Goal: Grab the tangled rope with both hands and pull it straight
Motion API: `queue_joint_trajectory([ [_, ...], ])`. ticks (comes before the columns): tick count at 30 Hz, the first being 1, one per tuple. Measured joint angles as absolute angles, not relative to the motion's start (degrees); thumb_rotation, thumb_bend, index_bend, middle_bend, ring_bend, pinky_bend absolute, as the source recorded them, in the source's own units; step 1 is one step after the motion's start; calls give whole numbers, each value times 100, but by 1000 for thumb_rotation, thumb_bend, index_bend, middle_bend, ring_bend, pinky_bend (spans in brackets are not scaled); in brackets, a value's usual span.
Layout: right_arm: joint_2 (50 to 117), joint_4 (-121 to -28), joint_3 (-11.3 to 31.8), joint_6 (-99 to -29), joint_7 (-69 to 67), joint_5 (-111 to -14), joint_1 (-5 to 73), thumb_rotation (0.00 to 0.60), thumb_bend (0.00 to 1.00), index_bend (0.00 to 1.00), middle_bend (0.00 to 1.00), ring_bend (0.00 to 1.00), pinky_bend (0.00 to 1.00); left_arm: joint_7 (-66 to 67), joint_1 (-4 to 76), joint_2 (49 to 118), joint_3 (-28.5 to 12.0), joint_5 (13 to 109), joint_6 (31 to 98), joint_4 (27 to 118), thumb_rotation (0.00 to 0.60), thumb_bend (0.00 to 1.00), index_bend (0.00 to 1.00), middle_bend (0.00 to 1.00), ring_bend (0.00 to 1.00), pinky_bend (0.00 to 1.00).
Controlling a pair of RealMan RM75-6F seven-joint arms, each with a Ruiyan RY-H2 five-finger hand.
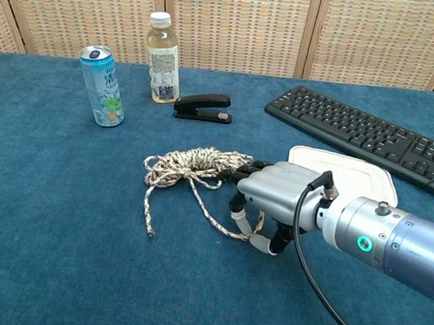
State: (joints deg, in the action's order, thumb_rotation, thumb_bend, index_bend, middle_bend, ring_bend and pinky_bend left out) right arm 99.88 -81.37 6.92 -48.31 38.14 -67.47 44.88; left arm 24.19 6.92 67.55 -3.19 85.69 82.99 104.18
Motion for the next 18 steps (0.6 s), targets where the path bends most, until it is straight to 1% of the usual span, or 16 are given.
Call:
queue_joint_trajectory([
  [2,9965,-8162,683,-4837,3840,-6740,4509,600,434,615,0,0,0,2418,875,6824,-360,8782,8189,10191,600,93,227,0,0,0],
  [4,9947,-8182,674,-4836,3879,-6712,4530,600,434,617,0,0,0,2402,1114,6925,-414,9076,8071,9865,600,97,293,0,0,0],
  [6,9942,-8187,668,-4832,3926,-6672,4548,600,434,620,0,0,0,2358,1386,7054,-464,9403,7953,9483,600,104,339,0,0,0],
  [13,9968,-8210,684,-4818,4092,-6397,4644,600,434,623,0,0,0,1837,2531,7537,-534,10505,7410,8136,600,126,392,0,0,0],
  [18,9969,-8204,689,-4791,4117,-6276,4710,600,434,626,0,0,0,1233,3312,7964,-475,10920,6886,7375,600,148,406,0,0,0],
])
